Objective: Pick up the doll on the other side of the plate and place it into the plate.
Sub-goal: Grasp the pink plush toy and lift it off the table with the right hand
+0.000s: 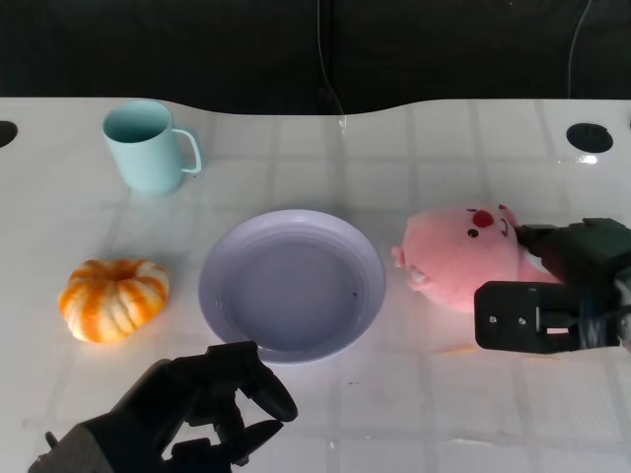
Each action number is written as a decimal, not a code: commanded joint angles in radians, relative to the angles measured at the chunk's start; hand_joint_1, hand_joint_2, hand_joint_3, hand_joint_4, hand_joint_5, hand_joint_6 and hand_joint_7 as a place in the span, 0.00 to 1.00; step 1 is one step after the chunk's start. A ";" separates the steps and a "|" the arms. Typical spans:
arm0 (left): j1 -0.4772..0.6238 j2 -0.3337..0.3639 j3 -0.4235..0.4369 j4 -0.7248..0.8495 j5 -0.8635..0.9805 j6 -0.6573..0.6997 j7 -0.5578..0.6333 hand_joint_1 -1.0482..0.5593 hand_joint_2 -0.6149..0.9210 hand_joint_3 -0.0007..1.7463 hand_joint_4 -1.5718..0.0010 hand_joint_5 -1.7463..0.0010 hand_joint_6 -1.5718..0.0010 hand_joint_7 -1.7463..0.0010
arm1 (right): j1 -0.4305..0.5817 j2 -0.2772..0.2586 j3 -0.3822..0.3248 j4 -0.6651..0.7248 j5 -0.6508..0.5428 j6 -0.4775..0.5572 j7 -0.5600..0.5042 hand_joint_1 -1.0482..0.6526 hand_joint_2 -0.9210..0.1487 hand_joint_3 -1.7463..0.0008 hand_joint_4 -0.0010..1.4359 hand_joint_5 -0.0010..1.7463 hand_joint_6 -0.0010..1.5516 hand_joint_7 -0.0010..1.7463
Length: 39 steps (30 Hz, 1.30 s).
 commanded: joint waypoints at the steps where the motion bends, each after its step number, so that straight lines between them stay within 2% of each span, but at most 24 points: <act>1: 0.005 0.006 0.005 -0.016 0.006 0.015 0.007 0.47 1.00 0.23 0.62 0.00 0.61 0.28 | -0.031 0.031 0.042 0.139 0.003 -0.039 -0.061 0.21 0.00 0.97 0.27 0.09 0.27 0.02; 6: 0.008 0.006 0.000 -0.027 0.018 0.016 0.009 0.48 1.00 0.24 0.62 0.00 0.61 0.28 | -0.088 0.085 0.050 0.344 0.043 -0.113 -0.230 0.31 0.01 1.00 0.48 0.05 0.48 0.03; 7: 0.008 0.004 -0.001 -0.028 0.018 0.015 0.009 0.48 1.00 0.24 0.62 0.00 0.61 0.28 | -0.093 0.097 0.042 0.379 0.056 -0.129 -0.274 0.38 0.04 1.00 0.60 0.08 0.56 0.05; 8: 0.007 0.004 -0.001 -0.027 0.019 0.014 0.008 0.47 1.00 0.24 0.62 0.00 0.61 0.28 | -0.100 0.107 0.042 0.411 0.065 -0.141 -0.310 0.42 0.06 1.00 0.66 0.10 0.61 0.05; 10: 0.006 0.003 -0.001 -0.027 0.019 0.016 0.008 0.47 1.00 0.24 0.62 0.00 0.61 0.28 | -0.113 0.120 0.057 0.470 0.065 -0.165 -0.369 0.45 0.06 1.00 0.73 0.14 0.69 0.05; 11: 0.006 0.003 -0.001 -0.027 0.019 0.015 0.008 0.47 1.00 0.24 0.62 0.00 0.62 0.28 | -0.118 0.123 0.067 0.493 0.062 -0.175 -0.392 0.45 0.04 1.00 0.74 0.24 0.73 0.04; 12: 0.006 0.003 -0.001 -0.027 0.019 0.016 0.008 0.47 1.00 0.24 0.62 0.00 0.62 0.28 | -0.122 0.127 0.076 0.510 0.058 -0.178 -0.405 0.44 0.02 1.00 0.69 0.38 0.75 0.02; 13: 0.005 0.002 0.000 -0.026 0.017 0.016 0.008 0.48 1.00 0.24 0.62 0.00 0.61 0.28 | -0.127 0.130 0.087 0.524 0.053 -0.174 -0.407 0.44 0.01 0.95 0.63 0.44 0.73 0.01; 15: 0.003 0.001 0.000 -0.024 0.016 0.015 0.008 0.48 1.00 0.24 0.62 0.00 0.61 0.28 | -0.136 0.133 0.109 0.543 0.043 -0.168 -0.408 0.43 0.00 0.91 0.59 0.46 0.71 0.00; 19: 0.000 0.000 -0.001 -0.022 0.017 0.013 0.007 0.48 0.99 0.25 0.62 0.00 0.61 0.28 | -0.151 0.120 0.145 0.546 0.031 -0.169 -0.419 0.43 0.00 0.88 0.59 0.48 0.72 0.01; 21: -0.001 0.000 -0.001 -0.021 0.018 0.014 0.007 0.48 0.99 0.25 0.62 0.00 0.62 0.28 | -0.146 0.112 0.136 0.530 0.045 -0.175 -0.463 0.43 0.00 0.87 0.59 0.50 0.74 0.02; 24: -0.004 0.001 0.000 -0.018 0.018 0.015 0.006 0.48 0.99 0.25 0.62 0.00 0.62 0.28 | -0.138 0.106 0.108 0.512 0.073 -0.188 -0.549 0.44 0.00 0.89 0.59 0.65 0.79 0.04; 25: -0.005 0.002 0.000 -0.018 0.018 0.016 0.006 0.48 0.99 0.25 0.62 0.00 0.62 0.28 | -0.133 0.101 0.100 0.502 0.077 -0.191 -0.586 0.45 0.00 0.91 0.57 0.76 0.81 0.07; 26: -0.005 0.002 0.000 -0.018 0.019 0.017 0.006 0.48 0.99 0.25 0.62 0.00 0.62 0.28 | -0.129 0.096 0.092 0.488 0.080 -0.193 -0.611 0.45 0.00 0.93 0.55 0.87 0.76 0.22; 27: -0.005 0.002 0.000 -0.018 0.019 0.017 0.006 0.48 0.99 0.25 0.62 0.00 0.62 0.28 | -0.124 0.089 0.082 0.470 0.087 -0.195 -0.626 0.46 0.00 0.93 0.53 0.95 0.64 0.44; 29: -0.005 0.003 0.001 -0.016 0.018 0.012 0.005 0.48 0.99 0.25 0.62 0.00 0.62 0.28 | -0.116 0.075 0.063 0.437 0.099 -0.209 -0.661 0.47 0.00 0.94 0.55 0.99 0.54 0.62; 31: -0.005 0.002 0.002 -0.018 0.016 0.016 0.005 0.48 0.99 0.25 0.62 0.00 0.62 0.28 | -0.106 0.070 0.031 0.399 0.125 -0.220 -0.693 0.48 0.00 0.95 0.57 1.00 0.52 0.70; 32: -0.005 0.002 0.002 -0.019 0.015 0.019 0.004 0.48 0.99 0.25 0.62 0.00 0.62 0.28 | -0.101 0.072 0.009 0.380 0.145 -0.224 -0.701 0.49 0.01 0.95 0.60 1.00 0.51 0.79; 33: -0.005 0.003 0.002 -0.018 0.016 0.017 0.004 0.48 0.99 0.25 0.63 0.00 0.62 0.28 | -0.094 0.075 -0.020 0.354 0.173 -0.233 -0.706 0.49 0.01 0.95 0.61 1.00 0.51 0.82; 34: -0.006 0.004 0.002 -0.016 0.019 0.015 0.005 0.47 0.99 0.25 0.63 0.00 0.62 0.28 | -0.086 0.077 -0.046 0.327 0.199 -0.244 -0.711 0.50 0.05 0.88 0.62 1.00 0.50 0.87; 35: -0.007 0.005 0.002 -0.015 0.020 0.014 0.005 0.47 0.99 0.25 0.63 0.00 0.62 0.28 | -0.079 0.079 -0.065 0.301 0.215 -0.246 -0.712 0.51 0.27 0.60 0.63 1.00 0.50 0.93; 36: -0.008 0.006 0.002 -0.015 0.021 0.016 0.004 0.47 0.99 0.25 0.63 0.00 0.62 0.28 | -0.073 0.081 -0.082 0.275 0.230 -0.250 -0.716 0.51 0.40 0.45 0.63 1.00 0.49 0.96; 38: -0.009 0.007 0.003 -0.012 0.019 0.013 0.003 0.48 0.99 0.25 0.63 0.00 0.62 0.28 | -0.063 0.079 -0.099 0.237 0.241 -0.262 -0.725 0.52 0.53 0.28 0.65 1.00 0.50 0.99; 39: -0.010 0.006 0.004 -0.010 0.018 0.013 0.002 0.48 0.99 0.25 0.63 0.00 0.62 0.28 | -0.059 0.079 -0.113 0.212 0.254 -0.268 -0.723 0.53 0.55 0.26 0.65 1.00 0.51 0.99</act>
